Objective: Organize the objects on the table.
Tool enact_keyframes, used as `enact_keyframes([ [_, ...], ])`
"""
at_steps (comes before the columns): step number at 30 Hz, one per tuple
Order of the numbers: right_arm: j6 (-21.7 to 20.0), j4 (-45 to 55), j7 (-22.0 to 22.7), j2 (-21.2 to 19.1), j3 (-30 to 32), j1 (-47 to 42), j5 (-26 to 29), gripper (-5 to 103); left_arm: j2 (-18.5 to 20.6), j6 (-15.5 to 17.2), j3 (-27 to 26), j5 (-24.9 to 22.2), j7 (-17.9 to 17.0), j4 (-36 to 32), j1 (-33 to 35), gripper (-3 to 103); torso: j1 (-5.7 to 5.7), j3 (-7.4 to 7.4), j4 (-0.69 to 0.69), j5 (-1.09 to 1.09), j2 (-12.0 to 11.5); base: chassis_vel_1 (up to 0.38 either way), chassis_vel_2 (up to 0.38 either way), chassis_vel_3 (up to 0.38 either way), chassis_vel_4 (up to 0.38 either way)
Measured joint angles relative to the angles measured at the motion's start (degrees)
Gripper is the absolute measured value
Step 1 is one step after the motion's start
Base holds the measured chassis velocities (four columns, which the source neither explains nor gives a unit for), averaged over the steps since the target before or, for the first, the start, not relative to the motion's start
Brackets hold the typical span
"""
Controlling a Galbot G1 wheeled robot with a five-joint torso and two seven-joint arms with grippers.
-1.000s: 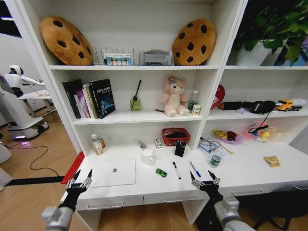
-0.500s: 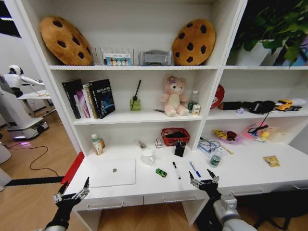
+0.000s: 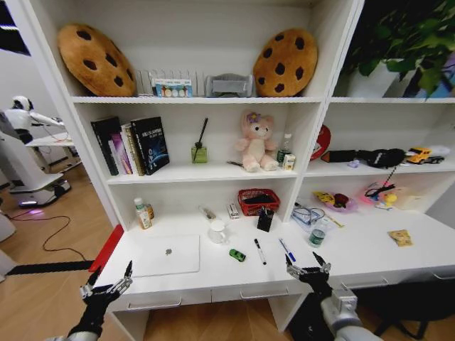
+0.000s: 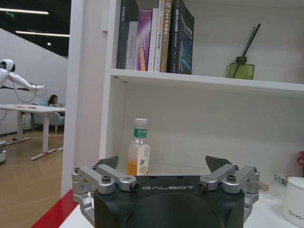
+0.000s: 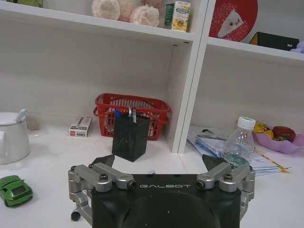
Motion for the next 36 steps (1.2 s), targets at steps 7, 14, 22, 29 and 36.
enact_keyframes([
  [7, 0.01, -0.50, -0.15, 0.07, -0.06, 0.17, 0.27, 100, 0.03, 0.06, 0.04, -0.03, -0.04, 0.03, -0.04, 100, -0.01, 0.00, 0.00, 0.01, 0.00, -0.164, -0.175, 0.184, 0.178],
  [14, 1.40, -0.87, -0.76, -0.31, -0.54, 0.24, 0.27, 100, 0.05, 0.09, 0.07, -0.04, -0.10, 0.07, -0.06, 100, 0.01, 0.01, -0.01, 0.00, -0.01, -0.225, -0.225, 0.234, 0.231],
  [22, 4.19, -4.18, -5.90, -12.80, -7.20, 3.81, 0.18, 100, 0.07, 0.10, 0.10, -0.05, -0.05, 0.08, -0.07, 100, 0.00, 0.00, 0.01, 0.01, -0.01, -0.101, -0.144, 0.111, 0.092],
  [29, 1.89, -5.31, -7.20, -27.62, -18.91, 16.30, 13.50, 100, 0.09, 0.11, 0.07, -0.05, -0.13, 0.09, -0.06, 100, 0.00, 0.01, 0.01, -0.01, -0.01, 0.032, 0.043, -0.024, -0.043],
  [36, -5.22, -12.64, -8.17, -33.71, -39.81, 40.11, 29.88, 100, 0.09, 0.12, 0.10, -0.05, -0.08, 0.09, -0.07, 100, 0.00, 0.01, 0.01, 0.00, -0.01, 0.000, 0.000, 0.000, 0.000],
])
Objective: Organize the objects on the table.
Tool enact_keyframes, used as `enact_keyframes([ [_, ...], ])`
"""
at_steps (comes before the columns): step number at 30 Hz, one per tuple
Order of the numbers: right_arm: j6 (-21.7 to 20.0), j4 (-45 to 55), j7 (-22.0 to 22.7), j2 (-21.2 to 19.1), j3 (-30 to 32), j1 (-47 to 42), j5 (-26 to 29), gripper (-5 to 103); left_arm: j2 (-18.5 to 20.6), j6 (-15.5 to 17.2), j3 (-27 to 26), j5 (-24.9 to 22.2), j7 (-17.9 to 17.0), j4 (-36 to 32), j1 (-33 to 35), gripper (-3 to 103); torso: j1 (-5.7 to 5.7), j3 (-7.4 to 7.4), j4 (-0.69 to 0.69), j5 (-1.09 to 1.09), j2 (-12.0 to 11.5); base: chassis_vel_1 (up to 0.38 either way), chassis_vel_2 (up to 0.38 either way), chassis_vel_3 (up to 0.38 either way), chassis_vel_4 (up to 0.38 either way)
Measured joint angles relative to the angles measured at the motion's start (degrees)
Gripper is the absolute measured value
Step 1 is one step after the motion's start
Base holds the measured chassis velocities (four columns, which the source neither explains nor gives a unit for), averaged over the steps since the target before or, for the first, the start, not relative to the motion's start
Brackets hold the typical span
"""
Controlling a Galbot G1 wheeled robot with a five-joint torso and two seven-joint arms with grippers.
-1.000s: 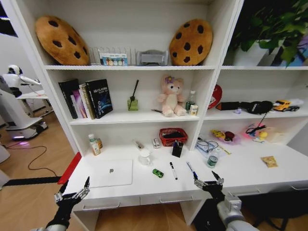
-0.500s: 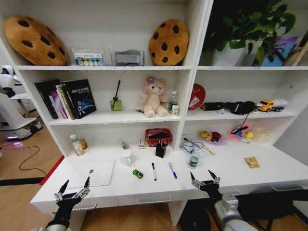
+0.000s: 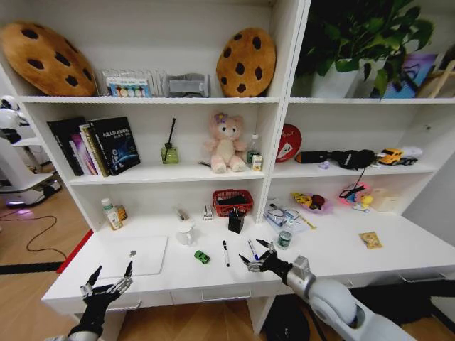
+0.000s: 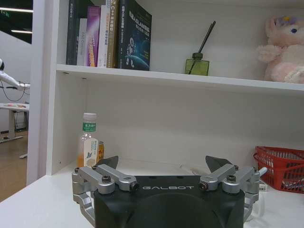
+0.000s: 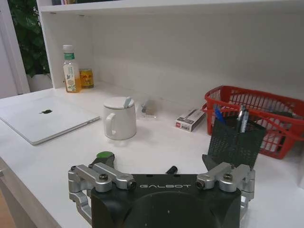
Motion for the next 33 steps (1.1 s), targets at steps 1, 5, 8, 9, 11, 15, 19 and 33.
enact_keyframes([
  [1, 0.00, 0.00, 0.00, 0.00, 0.00, 0.00, 0.00, 100, 0.00, 0.00, 0.00, 0.00, 0.00, 0.00, 0.00, 100, 0.00, 0.00, 0.00, 0.00, 0.00, 0.000, 0.000, 0.000, 0.000],
  [5, -2.84, -5.09, -1.39, 2.37, -7.97, 9.07, 2.49, 100, -0.01, 0.01, -0.01, 0.00, -0.01, 0.00, 0.01, 100, 0.01, 0.01, 0.00, 0.00, -0.01, 0.000, 0.000, 0.000, 0.000],
  [8, -7.11, -7.71, -1.66, 6.12, -14.35, 15.90, 6.85, 100, 0.00, 0.01, -0.01, 0.00, 0.01, 0.00, 0.00, 100, 0.01, 0.00, 0.00, 0.00, -0.01, 0.000, 0.000, 0.000, 0.000],
  [9, -7.11, -7.71, -1.66, 6.12, -14.35, 15.90, 6.85, 100, 0.00, 0.01, -0.01, 0.00, 0.01, 0.00, 0.00, 100, 0.01, 0.00, 0.00, 0.00, -0.01, 0.000, 0.000, 0.000, 0.000],
  [11, -10.18, -7.97, -1.48, 8.17, -17.51, 18.89, 7.96, 100, 0.00, 0.01, 0.00, 0.00, 0.01, 0.00, 0.00, 100, 0.01, 0.00, 0.00, 0.00, 0.00, 0.000, 0.000, 0.000, 0.000],
  [15, -12.94, -8.75, -0.17, 9.70, -20.34, 21.48, 7.83, 100, 0.00, 0.01, -0.01, 0.00, 0.01, 0.00, 0.00, 100, 0.00, -0.01, -0.01, -0.02, 0.00, 0.000, 0.000, 0.000, 0.000],
  [19, -18.74, -10.75, 5.16, 12.12, -24.42, 25.21, 7.14, 100, 0.00, 0.01, -0.01, 0.00, 0.02, 0.00, 0.00, 100, 0.00, -0.01, -0.01, -0.01, 0.00, 0.000, 0.000, 0.000, 0.000],
  [33, -21.98, -16.14, 10.77, 16.57, -29.82, 29.05, 12.81, 100, 0.00, 0.00, -0.01, 0.00, 0.02, 0.00, 0.00, 100, 0.00, -0.01, -0.01, -0.01, 0.01, 0.000, 0.000, 0.000, 0.000],
])
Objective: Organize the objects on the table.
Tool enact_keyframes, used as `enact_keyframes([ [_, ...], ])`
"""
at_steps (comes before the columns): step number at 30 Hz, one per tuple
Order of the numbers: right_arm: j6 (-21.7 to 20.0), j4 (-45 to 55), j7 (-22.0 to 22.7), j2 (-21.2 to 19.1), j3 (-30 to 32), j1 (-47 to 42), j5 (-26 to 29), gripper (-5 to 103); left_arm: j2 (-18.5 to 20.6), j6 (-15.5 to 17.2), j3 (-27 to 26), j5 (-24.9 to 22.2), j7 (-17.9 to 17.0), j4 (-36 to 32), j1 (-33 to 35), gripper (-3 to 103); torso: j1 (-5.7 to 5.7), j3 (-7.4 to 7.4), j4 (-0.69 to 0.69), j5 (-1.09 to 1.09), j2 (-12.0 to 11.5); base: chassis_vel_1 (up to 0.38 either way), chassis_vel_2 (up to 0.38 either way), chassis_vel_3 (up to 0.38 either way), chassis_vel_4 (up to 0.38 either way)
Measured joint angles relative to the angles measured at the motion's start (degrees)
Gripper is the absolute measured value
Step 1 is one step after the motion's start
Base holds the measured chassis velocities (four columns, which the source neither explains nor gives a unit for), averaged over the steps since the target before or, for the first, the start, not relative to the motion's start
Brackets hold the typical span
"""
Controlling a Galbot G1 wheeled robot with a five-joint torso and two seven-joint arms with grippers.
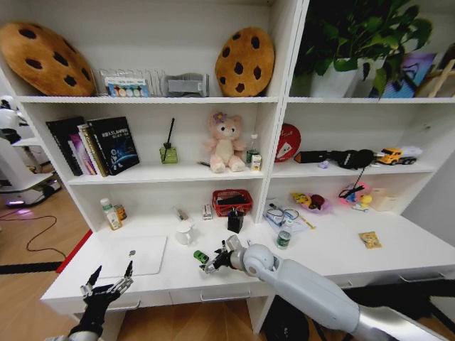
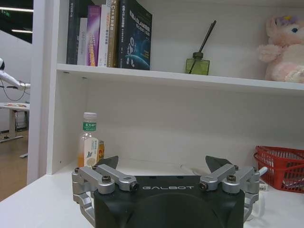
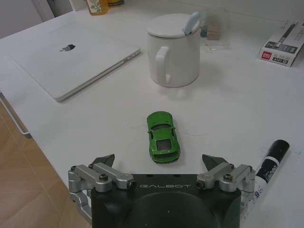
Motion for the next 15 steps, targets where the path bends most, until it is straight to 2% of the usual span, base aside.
enact_keyframes([
  [7, 0.08, -1.31, 2.67, 0.97, -1.05, 0.56, 3.31, 100, 0.00, 0.00, 0.00, 0.00, 0.00, 0.00, 0.00, 100, -0.01, 0.00, 0.00, 0.00, 0.00, 0.000, 0.000, 0.000, 0.000],
  [15, 0.20, -3.39, 3.68, 2.33, -1.39, 1.67, 4.07, 100, 0.00, 0.00, 0.00, 0.00, 0.00, 0.00, 0.00, 100, 0.00, 0.00, 0.00, 0.01, 0.00, 0.000, 0.000, 0.000, 0.000],
])
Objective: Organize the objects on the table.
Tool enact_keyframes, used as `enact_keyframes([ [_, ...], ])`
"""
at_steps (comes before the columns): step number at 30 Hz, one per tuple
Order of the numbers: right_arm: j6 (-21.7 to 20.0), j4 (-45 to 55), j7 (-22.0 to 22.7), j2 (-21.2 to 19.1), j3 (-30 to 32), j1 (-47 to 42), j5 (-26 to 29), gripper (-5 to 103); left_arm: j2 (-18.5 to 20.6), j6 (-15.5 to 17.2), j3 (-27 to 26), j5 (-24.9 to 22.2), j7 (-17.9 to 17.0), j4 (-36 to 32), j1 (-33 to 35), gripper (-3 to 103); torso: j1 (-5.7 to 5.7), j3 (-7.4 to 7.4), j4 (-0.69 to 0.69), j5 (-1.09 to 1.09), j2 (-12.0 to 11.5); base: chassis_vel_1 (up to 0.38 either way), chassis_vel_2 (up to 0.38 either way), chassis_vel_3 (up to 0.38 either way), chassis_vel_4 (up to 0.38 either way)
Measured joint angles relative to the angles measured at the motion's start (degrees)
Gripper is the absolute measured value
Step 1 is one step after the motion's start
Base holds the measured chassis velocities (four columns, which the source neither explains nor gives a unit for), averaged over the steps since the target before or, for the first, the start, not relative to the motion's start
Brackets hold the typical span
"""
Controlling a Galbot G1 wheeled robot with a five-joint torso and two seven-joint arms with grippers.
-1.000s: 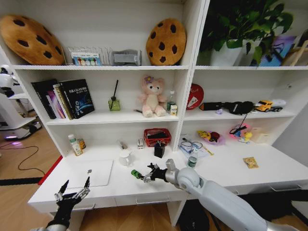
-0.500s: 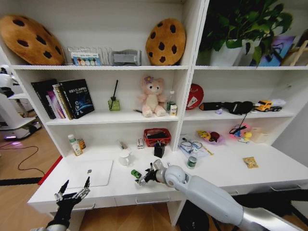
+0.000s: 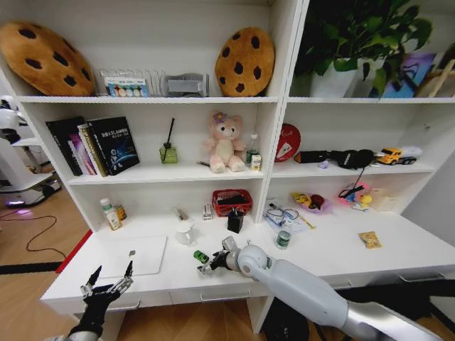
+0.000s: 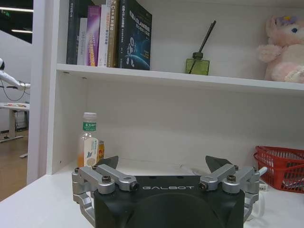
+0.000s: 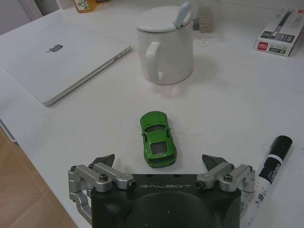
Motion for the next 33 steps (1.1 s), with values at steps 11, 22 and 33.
enact_keyframes([
  [11, 0.64, -4.20, -0.20, 2.30, -0.10, 1.87, 0.72, 90, 0.00, 0.00, 0.00, 0.00, 0.01, 0.00, 0.00, 100, 0.00, 0.00, 0.00, 0.00, 0.00, 0.000, 0.000, 0.000, 0.000],
  [22, 0.92, -5.97, -1.19, 2.81, -0.29, 2.53, 1.30, 69, 0.00, 0.00, 0.00, 0.00, 0.00, 0.00, 0.00, 100, 0.00, -0.01, 0.00, 0.00, 0.00, 0.000, 0.000, 0.000, 0.000],
  [33, 0.78, -6.67, -1.24, 4.30, -0.91, 2.57, 1.49, 70, 0.00, 0.00, 0.00, 0.00, 0.00, 0.00, 0.00, 100, 0.00, -0.01, 0.00, 0.01, 0.01, 0.000, 0.000, 0.000, 0.000],
])
